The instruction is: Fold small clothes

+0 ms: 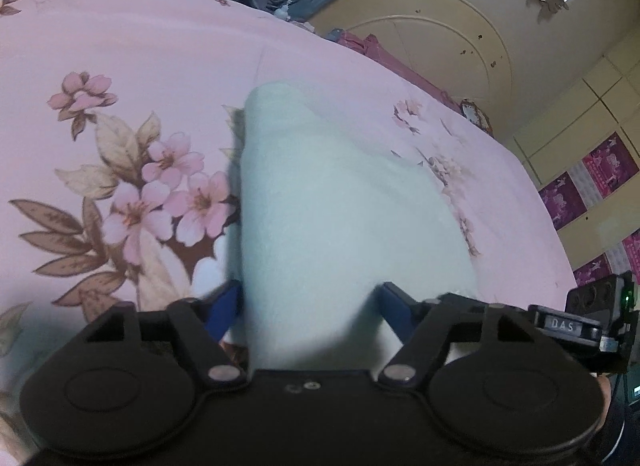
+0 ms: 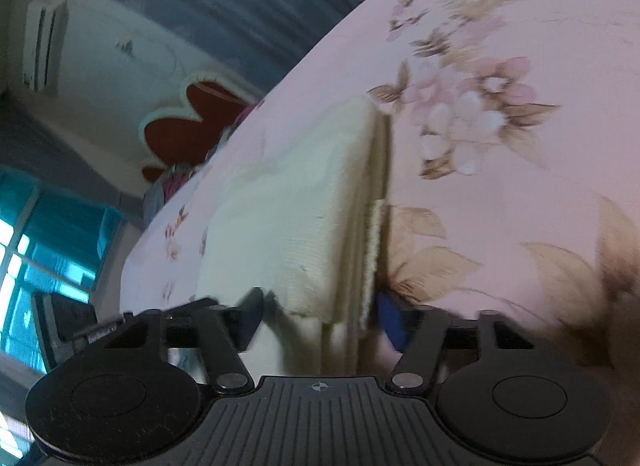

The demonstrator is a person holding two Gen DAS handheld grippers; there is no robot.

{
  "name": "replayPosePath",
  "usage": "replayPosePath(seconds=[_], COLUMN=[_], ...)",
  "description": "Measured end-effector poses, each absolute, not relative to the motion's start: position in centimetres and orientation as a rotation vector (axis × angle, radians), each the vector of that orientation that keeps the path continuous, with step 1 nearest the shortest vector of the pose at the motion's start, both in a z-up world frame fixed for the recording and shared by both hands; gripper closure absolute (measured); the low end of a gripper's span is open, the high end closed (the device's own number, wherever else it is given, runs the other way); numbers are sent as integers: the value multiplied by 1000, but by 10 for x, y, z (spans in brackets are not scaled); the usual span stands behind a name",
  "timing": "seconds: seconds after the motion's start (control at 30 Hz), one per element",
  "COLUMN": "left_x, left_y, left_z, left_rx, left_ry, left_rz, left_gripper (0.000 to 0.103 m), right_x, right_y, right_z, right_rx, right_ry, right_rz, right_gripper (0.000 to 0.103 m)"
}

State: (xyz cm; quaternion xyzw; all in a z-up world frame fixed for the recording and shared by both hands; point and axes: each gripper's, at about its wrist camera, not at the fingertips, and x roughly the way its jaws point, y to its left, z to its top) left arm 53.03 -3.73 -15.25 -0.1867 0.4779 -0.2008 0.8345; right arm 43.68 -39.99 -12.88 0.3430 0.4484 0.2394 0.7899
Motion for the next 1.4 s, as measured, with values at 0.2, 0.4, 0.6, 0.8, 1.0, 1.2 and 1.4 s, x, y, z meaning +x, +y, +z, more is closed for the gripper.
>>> replayPosePath(seconds=[0.2, 0.4, 0.6, 0.8, 1.0, 1.2, 1.4], left_x=[525, 514, 497, 485, 468, 458, 458], left_y=[-61, -66, -54, -12, 53, 129, 188], left_z=[-138, -119, -97, -77, -66, -66, -81], left_rx=[-245, -174, -145, -142, -150, -158, -163], left_ry=[966, 914, 873, 841, 829, 840, 871], left_rz=[-405, -400, -408, -417, -411, -390, -362], left_gripper=[60, 68, 68, 68, 68, 68, 68], right_x=[436, 428, 420, 416, 408, 411, 420], right_y=[-383, -371, -354, -312, -246, -169, -100], right_z=[-119, -91, -67, -42, -26, -31, -51], right_rx=[621, 508, 456, 436, 402, 396, 407], right_ry=[939, 888, 848, 818, 815, 831, 859], right_rz=[485, 472, 484, 490, 510, 541, 562], right_gripper=[67, 73, 73, 73, 73, 73, 73])
